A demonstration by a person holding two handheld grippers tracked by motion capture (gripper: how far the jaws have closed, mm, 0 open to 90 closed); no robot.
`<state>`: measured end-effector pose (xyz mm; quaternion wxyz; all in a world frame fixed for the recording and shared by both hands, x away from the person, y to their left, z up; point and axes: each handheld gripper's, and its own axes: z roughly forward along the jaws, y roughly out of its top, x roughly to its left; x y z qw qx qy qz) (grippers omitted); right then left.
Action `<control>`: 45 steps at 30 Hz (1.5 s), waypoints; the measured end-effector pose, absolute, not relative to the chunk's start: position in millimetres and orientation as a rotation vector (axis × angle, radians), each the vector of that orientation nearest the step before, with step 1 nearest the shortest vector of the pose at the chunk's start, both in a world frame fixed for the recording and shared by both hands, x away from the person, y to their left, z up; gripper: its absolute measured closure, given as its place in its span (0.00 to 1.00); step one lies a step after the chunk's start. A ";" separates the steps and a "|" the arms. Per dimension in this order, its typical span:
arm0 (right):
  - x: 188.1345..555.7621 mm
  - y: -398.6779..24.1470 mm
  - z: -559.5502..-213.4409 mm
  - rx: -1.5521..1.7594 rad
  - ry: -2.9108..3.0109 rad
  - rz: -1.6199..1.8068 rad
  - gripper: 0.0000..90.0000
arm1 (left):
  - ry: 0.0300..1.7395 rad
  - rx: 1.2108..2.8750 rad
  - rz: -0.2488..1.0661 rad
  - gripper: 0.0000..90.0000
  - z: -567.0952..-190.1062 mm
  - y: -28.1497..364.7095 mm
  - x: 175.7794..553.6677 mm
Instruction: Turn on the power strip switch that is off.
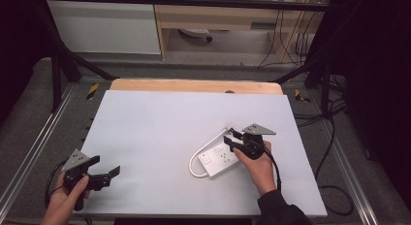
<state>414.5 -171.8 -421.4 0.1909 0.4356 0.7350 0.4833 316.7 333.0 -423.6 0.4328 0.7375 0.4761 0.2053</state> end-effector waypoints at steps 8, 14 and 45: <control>412.8 -175.3 -416.5 1.236 2.034 1.371 0.52 | 1.186 1.839 0.511 0.10 -423.7 332.8 316.7; 412.6 -176.8 -413.0 1.240 2.021 1.364 0.43 | 1.185 1.841 0.511 0.10 -423.8 332.7 316.7; 405.9 -183.4 -396.8 1.279 1.915 1.328 0.04 | 1.193 1.848 0.524 0.11 -424.5 332.9 317.0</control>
